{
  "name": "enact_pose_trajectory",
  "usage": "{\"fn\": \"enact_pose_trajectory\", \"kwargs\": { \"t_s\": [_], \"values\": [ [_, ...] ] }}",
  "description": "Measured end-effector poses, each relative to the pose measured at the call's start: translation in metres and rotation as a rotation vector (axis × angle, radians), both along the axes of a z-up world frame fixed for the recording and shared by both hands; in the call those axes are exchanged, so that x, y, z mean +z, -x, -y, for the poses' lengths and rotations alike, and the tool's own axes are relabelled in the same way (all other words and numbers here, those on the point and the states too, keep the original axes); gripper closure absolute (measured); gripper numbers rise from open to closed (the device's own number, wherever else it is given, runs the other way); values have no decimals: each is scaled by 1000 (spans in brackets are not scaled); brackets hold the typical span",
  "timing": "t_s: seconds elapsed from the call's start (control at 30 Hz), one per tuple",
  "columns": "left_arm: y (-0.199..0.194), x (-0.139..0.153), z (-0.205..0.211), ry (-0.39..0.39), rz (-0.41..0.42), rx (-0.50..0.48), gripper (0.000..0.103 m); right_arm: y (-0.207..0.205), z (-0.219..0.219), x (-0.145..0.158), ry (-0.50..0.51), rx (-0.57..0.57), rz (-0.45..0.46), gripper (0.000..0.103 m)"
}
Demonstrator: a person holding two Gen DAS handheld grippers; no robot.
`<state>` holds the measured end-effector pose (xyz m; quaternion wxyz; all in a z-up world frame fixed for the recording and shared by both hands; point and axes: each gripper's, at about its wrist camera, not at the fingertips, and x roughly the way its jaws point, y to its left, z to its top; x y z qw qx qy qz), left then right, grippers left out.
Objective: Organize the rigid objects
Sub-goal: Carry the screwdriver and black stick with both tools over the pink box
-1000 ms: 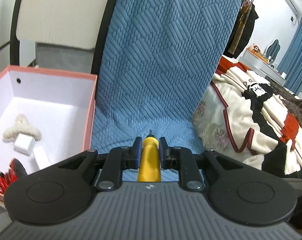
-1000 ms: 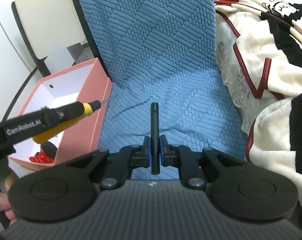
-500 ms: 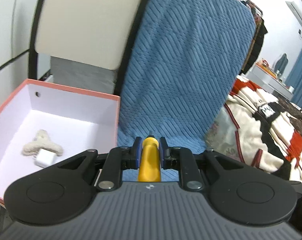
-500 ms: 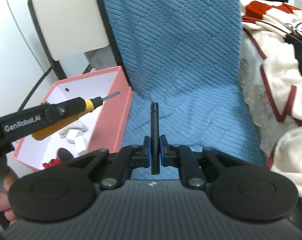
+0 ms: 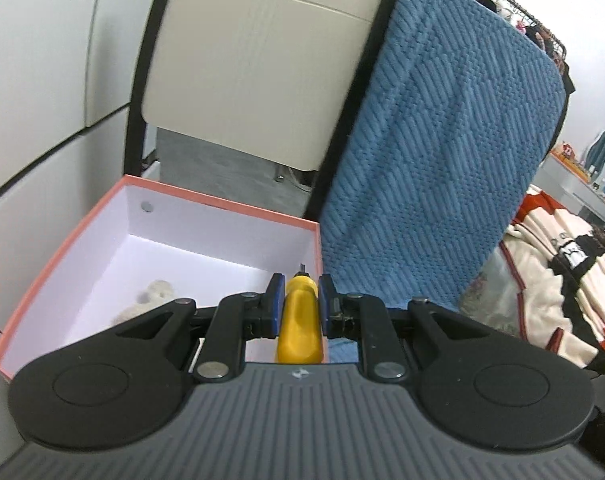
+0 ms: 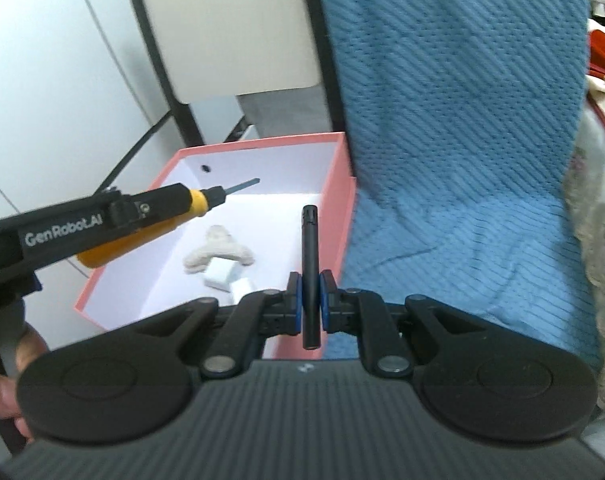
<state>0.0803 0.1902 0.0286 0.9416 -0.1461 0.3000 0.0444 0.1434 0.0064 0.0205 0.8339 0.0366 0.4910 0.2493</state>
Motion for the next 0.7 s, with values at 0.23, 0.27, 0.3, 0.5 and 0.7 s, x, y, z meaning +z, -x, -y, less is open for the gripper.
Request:
{"fn": "enact_pose_trajectory", "kwargs": {
  "t_s": [0.23, 0.27, 0.3, 0.5, 0.7],
  "values": [
    [-16, -16, -34, 21, -75, 27, 82, -15, -36, -12, -12, 53, -58, 90],
    [-20, -21, -39, 27, -93, 32, 82, -19, -41, -15, -12, 59, -72, 90],
    [-24, -26, -44, 32, -110, 37, 82, -22, -46, -19, -12, 65, -86, 90],
    [-44, -55, -65, 76, -223, 68, 82, -45, -75, -54, 23, 93, -195, 90],
    [-55, -81, -82, 91, -319, 71, 82, -52, -94, -74, 57, 136, -246, 90]
  ]
}}
